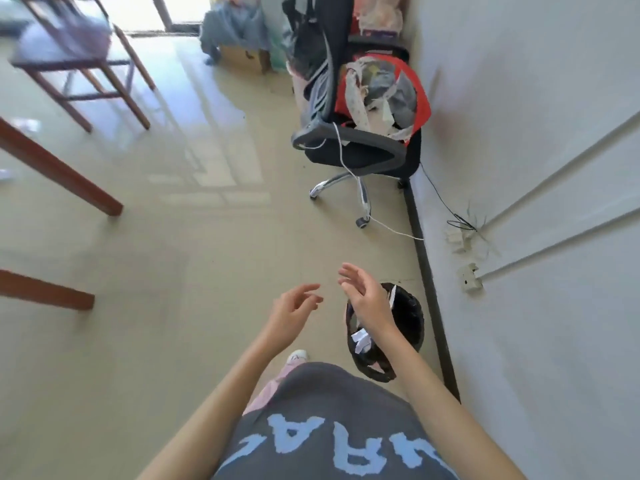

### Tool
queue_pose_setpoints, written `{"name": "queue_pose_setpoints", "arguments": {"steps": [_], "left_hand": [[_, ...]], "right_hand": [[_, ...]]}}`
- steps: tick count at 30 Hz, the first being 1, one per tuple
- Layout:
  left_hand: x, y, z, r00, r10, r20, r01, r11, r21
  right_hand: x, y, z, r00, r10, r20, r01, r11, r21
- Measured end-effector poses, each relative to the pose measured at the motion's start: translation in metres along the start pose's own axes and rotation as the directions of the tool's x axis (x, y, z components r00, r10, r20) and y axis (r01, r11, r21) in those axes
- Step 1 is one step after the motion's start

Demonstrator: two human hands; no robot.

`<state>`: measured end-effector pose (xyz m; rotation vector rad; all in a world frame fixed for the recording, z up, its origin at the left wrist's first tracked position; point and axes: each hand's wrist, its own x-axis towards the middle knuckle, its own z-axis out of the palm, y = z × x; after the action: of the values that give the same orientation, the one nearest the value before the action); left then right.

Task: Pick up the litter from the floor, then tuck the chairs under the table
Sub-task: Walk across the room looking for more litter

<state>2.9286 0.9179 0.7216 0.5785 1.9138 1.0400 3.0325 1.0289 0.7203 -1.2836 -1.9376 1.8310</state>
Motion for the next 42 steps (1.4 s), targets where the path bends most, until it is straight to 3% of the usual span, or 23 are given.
{"name": "queue_pose_setpoints", "arguments": {"steps": [5, 10, 16, 31, 38, 42], "left_hand": [[-0.058, -0.039, -0.056, 0.945, -0.082, -0.317, 0.018, 0.98, -0.2], [-0.088, -0.074, -0.078, 0.842, -0.224, -0.49, 0.032, 0.929, -0.37], [-0.06, -0.099, -0.111, 0.8, -0.35, -0.487, 0.052, 0.849, -0.525], [0.154, -0.036, -0.389, 0.874, -0.144, -0.465, -0.026, 0.94, -0.34], [0.267, -0.026, -0.464, 0.855, -0.189, -0.483, -0.008, 0.926, -0.376], [0.329, -0.019, -0.504, 0.817, -0.285, -0.502, 0.054, 0.904, -0.424]], "right_hand": [[-0.01, -0.003, 0.043, 0.983, -0.076, 0.169, 0.08, 0.997, -0.02], [-0.003, 0.001, 0.085, 0.938, -0.05, 0.344, 0.087, 0.992, -0.093], [0.044, -0.009, 0.133, 0.903, 0.037, 0.428, 0.064, 0.974, -0.219], [0.248, -0.134, 0.27, 0.966, 0.052, 0.253, -0.004, 0.982, -0.188], [0.381, -0.193, 0.322, 0.947, 0.057, 0.317, 0.019, 0.973, -0.231], [0.48, -0.254, 0.362, 0.917, 0.046, 0.396, 0.077, 0.954, -0.289]]}}
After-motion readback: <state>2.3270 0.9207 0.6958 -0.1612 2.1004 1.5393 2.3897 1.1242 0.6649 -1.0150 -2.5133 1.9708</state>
